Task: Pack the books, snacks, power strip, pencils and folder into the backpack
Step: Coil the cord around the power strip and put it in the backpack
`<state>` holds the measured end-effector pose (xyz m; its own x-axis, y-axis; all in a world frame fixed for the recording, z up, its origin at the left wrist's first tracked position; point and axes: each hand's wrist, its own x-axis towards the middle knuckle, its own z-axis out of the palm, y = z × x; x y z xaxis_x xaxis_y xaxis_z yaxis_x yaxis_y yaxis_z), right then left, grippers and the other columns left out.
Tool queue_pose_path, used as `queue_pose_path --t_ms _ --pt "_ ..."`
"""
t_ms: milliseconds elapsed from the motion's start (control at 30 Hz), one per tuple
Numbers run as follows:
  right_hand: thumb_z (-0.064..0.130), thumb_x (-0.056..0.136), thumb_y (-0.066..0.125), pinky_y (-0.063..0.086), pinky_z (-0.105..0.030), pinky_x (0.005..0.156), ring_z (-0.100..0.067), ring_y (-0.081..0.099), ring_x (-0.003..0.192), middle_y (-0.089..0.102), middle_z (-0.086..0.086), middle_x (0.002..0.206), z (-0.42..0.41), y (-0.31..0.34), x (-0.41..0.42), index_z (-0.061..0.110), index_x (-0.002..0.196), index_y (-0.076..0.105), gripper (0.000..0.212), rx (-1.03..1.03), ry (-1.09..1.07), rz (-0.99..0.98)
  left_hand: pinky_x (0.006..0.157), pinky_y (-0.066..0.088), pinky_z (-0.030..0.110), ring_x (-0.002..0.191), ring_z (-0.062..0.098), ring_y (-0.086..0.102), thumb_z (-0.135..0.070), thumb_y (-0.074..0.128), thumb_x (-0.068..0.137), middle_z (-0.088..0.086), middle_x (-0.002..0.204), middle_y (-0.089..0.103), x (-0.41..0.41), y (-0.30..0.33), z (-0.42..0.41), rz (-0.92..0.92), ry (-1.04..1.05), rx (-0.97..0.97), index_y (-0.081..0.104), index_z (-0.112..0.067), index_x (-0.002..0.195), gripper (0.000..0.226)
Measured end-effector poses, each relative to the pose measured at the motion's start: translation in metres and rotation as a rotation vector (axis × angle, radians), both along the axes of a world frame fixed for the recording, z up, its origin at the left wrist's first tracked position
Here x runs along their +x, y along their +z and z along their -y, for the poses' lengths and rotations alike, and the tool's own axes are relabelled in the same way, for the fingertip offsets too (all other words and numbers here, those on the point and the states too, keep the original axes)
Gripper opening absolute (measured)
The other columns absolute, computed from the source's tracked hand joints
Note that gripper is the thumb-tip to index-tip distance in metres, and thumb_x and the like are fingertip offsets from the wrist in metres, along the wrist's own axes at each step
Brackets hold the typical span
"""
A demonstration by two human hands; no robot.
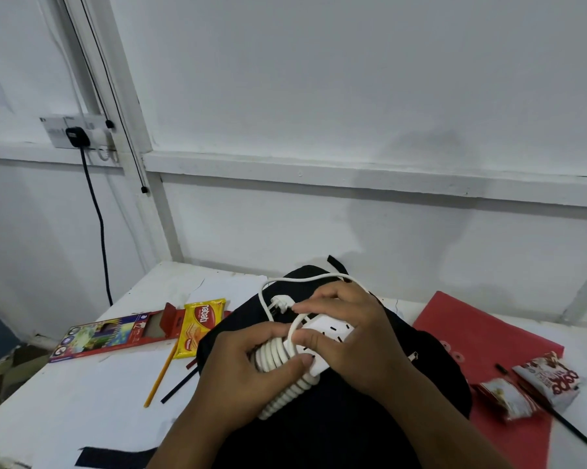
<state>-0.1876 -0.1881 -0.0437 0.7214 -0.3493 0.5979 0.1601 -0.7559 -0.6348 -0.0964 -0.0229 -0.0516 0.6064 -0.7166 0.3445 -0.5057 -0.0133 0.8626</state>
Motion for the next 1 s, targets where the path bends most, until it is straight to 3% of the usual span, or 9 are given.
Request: queue_pose_path --t_ms 133,300,367,500,567,667,767,867,1000 --pt "0.043 0.086 0.064 0.047 -0.025 0.089 -0.01 0.063 0.102 0.066 0.018 0.098 0.008 -0.006 -0.006 0.036 0.104 0.076 0.023 0.051 -0.011 -0.009 0.082 0.059 0.035 0.096 0.013 0.072 -0.031 0.087 0.075 -0.01 0.1 0.076 0.002 -0.004 -0.001 -0.023 0.03 0.0 0.07 -0.037 0.107 0.037" --pt "0.044 0.095 0.047 0.047 -0.018 0.087 -0.013 0.064 0.109 0.069 0.013 0.113 0.012 -0.013 -0.018 0.027 0.12 0.068 0.036 0.24 0.082 -0.019 0.084 0.056 0.023 0.1 0.014 0.071 -0.019 0.084 0.078 -0.008 0.101 0.077 -0.001 -0.009 0.002 -0.093 -0.001 -0.047 0.055 -0.046 0.125 0.062" --pt "0.047 0.094 0.046 0.047 -0.016 0.083 -0.012 0.065 0.104 0.069 0.011 0.113 0.015 -0.017 -0.022 0.022 0.124 0.064 0.043 0.343 0.107 -0.009 0.088 0.053 0.02 0.106 0.013 0.07 -0.018 0.083 0.08 -0.005 0.106 0.076 -0.002 -0.01 0.005 -0.169 -0.035 -0.104 0.06 -0.034 0.133 0.06" --pt "0.046 0.09 0.055 0.05 -0.022 0.083 -0.017 0.065 0.103 0.068 0.004 0.112 0.018 -0.024 -0.028 0.015 0.132 0.055 0.053 0.458 0.174 0.017 0.084 0.053 0.017 0.107 0.013 0.07 -0.015 0.082 0.078 -0.003 0.11 0.076 -0.006 -0.013 0.013 -0.343 -0.068 -0.205 0.078 -0.028 0.11 0.035" --pt "0.051 0.089 0.06 0.05 -0.02 0.076 -0.011 0.067 0.092 0.07 0.003 0.1 0.019 -0.029 -0.032 0.018 0.135 0.054 0.057 0.499 0.19 -0.018 0.08 0.055 0.018 0.103 0.014 0.072 -0.011 0.076 0.077 0.0 0.109 0.076 -0.009 -0.015 0.018 -0.373 -0.008 -0.254 0.078 -0.019 0.109 0.033" --pt "0.066 0.085 0.06 0.053 -0.028 0.069 -0.014 0.063 0.073 0.067 0.001 0.083 0.026 -0.041 -0.041 0.036 0.122 0.063 0.048 0.372 0.1 -0.197 0.068 0.055 0.019 0.089 0.015 0.073 -0.014 0.078 0.076 0.002 0.099 0.077 -0.005 -0.015 0.023 -0.389 0.148 -0.361 0.073 -0.013 0.104 0.029" --pt "0.041 0.091 0.067 0.055 -0.025 0.079 -0.004 0.068 0.081 0.071 0.006 0.085 0.031 -0.053 -0.05 0.035 0.114 0.07 0.024 0.292 0.036 -0.251 0.067 0.056 0.025 0.088 0.017 0.073 -0.029 0.077 0.075 0.001 0.098 0.077 0.005 -0.014 0.023 -0.425 0.292 -0.397 0.072 -0.02 0.099 0.026" --pt "0.022 0.094 0.065 0.051 -0.015 0.083 0.0 0.066 0.093 0.07 0.019 0.096 0.033 -0.055 -0.054 0.026 0.124 0.068 0.03 0.099 -0.033 -0.224 0.059 0.056 0.039 0.084 0.021 0.072 -0.05 0.083 0.073 0.001 0.1 0.075 0.004 -0.018 0.024 -0.39 0.358 -0.33 0.072 -0.028 0.099 0.036" --pt "0.022 0.098 0.057 0.043 -0.01 0.064 -0.003 0.057 0.073 0.056 0.018 0.08 0.035 -0.047 -0.056 0.018 0.128 0.065 0.032 -0.085 -0.108 -0.154 0.044 0.049 0.015 0.081 0.009 0.071 -0.051 0.081 0.075 -0.012 0.095 0.073 -0.005 -0.023 0.031 -0.346 0.408 -0.276 0.069 -0.031 0.1 0.034"
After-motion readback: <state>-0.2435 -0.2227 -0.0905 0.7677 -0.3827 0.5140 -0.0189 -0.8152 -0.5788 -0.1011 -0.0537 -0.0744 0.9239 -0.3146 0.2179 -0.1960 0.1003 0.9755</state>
